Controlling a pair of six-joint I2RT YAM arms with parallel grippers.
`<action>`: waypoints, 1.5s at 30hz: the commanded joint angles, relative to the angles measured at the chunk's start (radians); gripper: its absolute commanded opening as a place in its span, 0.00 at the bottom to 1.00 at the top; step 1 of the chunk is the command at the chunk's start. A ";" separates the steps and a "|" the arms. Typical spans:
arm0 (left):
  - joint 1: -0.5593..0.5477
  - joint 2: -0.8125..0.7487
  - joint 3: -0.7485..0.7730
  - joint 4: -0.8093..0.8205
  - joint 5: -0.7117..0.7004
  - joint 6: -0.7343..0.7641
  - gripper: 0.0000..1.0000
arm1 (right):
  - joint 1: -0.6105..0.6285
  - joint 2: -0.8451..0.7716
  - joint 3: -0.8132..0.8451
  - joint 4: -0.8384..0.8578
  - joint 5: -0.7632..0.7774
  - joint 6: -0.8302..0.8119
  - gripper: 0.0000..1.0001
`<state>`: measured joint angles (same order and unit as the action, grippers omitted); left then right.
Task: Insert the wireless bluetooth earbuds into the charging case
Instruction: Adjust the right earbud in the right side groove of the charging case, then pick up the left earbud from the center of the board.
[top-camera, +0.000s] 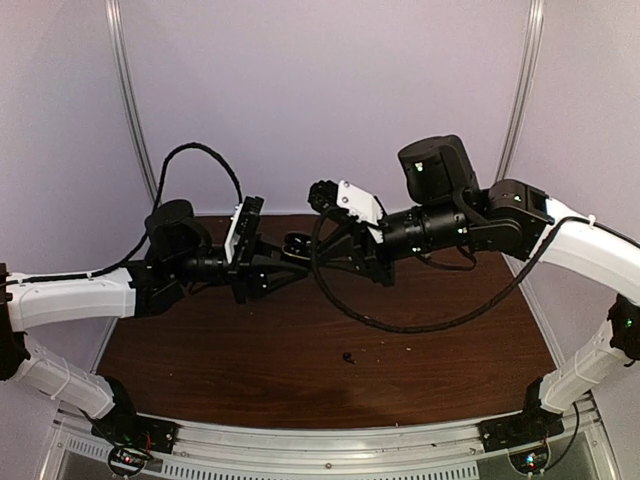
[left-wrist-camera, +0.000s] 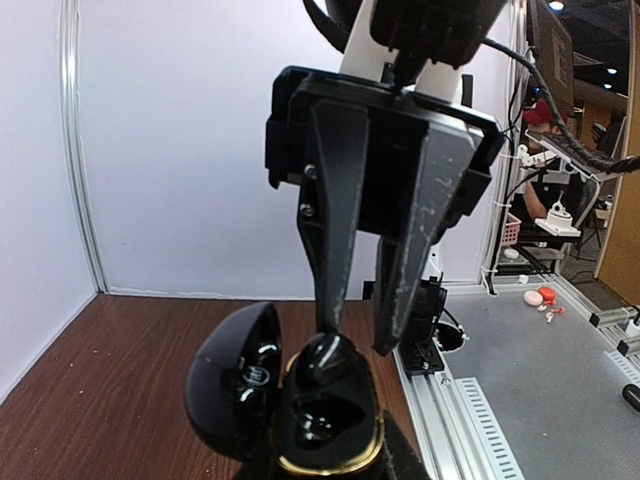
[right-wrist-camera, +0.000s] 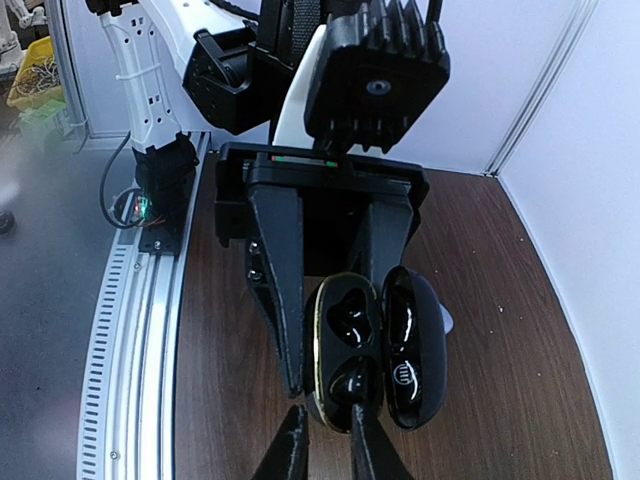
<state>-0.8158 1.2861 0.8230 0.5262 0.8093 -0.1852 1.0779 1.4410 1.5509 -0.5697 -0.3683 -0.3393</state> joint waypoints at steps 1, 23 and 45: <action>0.002 -0.027 -0.013 0.076 0.010 0.004 0.00 | 0.008 -0.038 0.001 -0.017 -0.026 -0.010 0.17; 0.010 -0.301 -0.222 0.104 -0.349 -0.019 0.00 | -0.032 -0.166 -0.347 0.010 0.144 0.242 0.60; 0.010 -0.329 -0.251 0.017 -0.455 -0.023 0.00 | -0.037 0.472 -0.103 -0.263 0.241 0.302 0.51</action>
<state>-0.8124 0.9764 0.5827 0.5415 0.3771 -0.2184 1.0481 1.8668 1.4105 -0.7708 -0.1551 -0.0605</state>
